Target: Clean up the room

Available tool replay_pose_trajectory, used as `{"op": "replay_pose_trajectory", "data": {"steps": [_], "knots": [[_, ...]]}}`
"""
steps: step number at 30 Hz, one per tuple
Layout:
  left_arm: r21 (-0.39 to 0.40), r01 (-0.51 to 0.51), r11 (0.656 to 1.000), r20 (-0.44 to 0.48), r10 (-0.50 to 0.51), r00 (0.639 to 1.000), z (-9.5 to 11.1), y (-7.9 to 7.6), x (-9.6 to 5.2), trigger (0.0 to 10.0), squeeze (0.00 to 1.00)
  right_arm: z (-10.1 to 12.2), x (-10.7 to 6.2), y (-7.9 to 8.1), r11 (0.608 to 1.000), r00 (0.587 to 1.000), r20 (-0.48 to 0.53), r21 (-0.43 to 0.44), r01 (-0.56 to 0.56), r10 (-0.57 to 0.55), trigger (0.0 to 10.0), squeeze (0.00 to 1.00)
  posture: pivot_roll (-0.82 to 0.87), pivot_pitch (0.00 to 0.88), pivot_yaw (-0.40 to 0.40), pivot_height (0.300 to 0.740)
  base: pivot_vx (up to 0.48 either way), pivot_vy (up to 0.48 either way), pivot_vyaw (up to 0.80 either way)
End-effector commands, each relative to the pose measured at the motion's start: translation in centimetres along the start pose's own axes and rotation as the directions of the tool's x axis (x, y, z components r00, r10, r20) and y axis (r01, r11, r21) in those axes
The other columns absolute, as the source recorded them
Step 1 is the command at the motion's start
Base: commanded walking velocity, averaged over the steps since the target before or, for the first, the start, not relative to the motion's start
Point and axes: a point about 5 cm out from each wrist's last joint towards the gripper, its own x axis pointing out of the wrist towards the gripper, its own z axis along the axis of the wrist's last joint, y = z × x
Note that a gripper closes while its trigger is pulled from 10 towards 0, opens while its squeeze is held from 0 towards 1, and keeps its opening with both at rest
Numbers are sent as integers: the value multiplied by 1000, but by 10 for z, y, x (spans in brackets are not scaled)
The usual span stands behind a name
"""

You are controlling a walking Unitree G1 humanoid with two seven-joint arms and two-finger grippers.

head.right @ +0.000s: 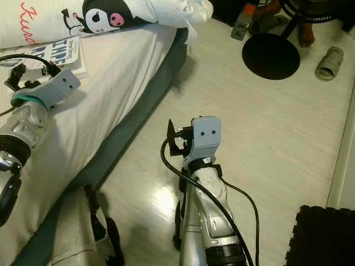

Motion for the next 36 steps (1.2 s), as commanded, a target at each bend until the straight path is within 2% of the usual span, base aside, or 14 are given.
{"op": "replay_pose_trajectory", "data": {"steps": [1, 3, 8, 14, 20, 28, 29, 30, 31, 32, 33, 34, 35, 36], "knots": [[-1, 22, 1000, -8, -22, 1000, -5, -12, -6, 0, 0, -5, -4, 1, 1000, 1000, -28, 3, 0, 1, 10000, 0, -162, 379, 59, 545, 0, 0, 0], [-1, 22, 1000, -8, -22, 1000, -5, -12, -6, 0, 0, -5, -4, 1, 1000, 1000, -28, 3, 0, 1, 10000, 0, -162, 379, 59, 545, 0, 0, 0], [-20, 0, 1000, 84, 1, 996, 17, -19, -10, 0, 0, -5, -6, 0, 1000, 999, -33, 2, 10, -10, 10000, 0, -167, 380, 71, 545, 0, 0, 0], [-36, -19, 999, 106, 23, 994, 23, -19, -10, 0, 0, -5, -7, -1, 1000, 999, -34, 4, 17, -16, 10000, 0, -166, 379, 74, 545, 0, 0, 0], [-96, -84, 992, 105, 94, 990, 29, -9, -7, 0, 0, -6, -6, -1, 1000, 999, -33, 6, 19, -19, 10000, 0, -158, 374, 72, 545, 0, 0, 0], [-152, -127, 980, 93, 142, 985, 33, 0, -4, 0, 0, -5, -4, 0, 1000, 999, -31, 7, 14, -14, 10000, 0, -158, 365, 71, 545, 0, 0, 0], [-219, -124, 968, 109, 151, 982, 39, 6, -2, 6275, 0, -4, -3, -1, 1000, 1000, -27, 6, 15, -15, 10000, 0, -161, 354, 73, 545, 0, 0, 0], [-266, -120, 957, 123, 157, 980, 43, 10, 0, 6275, 0, -4, -2, -1, 1000, 1000, -26, 4, 15, -15, 10000, 0, -161, 346, 75, 545, 0, 0, 0], [-266, -120, 957, 123, 157, 980, 43, 10, 0, 6275, 0, -4, -2, -1, 1000, 1000, -26, 4, 15, -15, 10000, 0, -161, 346, 75, 545, 0, 0, 0], [-325, -98, 940, 163, 158, 974, 50, 16, 1, 10000, 0, -4, -2, -3, 1000, 1000, -22, 1, 18, -18, 10000, 0, -161, 336, 76, 545, 0, 0, 0], [-325, -98, 940, 163, 158, 974, 50, 16, 1, 10000, 0, -4, -2, -3, 1000, 1000, -22, 1, 18, -18, 10000, 0, -161, 336, 76, 545, 0, 0, 0], [-386, -85, 918, 198, 173, 965, 57, 24, 3, 10000, 0, -3, -1, -5, 1000, 1000, -17, -3, 23, -23, 10000, 0, -158, 320, 78, 545, 0, 0, 0], [-386, -85, 918, 198, 173, 965, 57, 24, 3, 10000, 0, -3, -1, -5, 1000, 1000, -17, -3, 23, -23, 10000, 0, -158, 320, 78, 545, 0, 0, 0], [-444, -76, 893, 221, 192, 956, 61, 32, 4, 10000, 0, -3, 0, -7, 1000, 1000, -13, -6, 28, -28, 10000, 0, -152, 298, 80, 545, 0, 0, 0]]}}
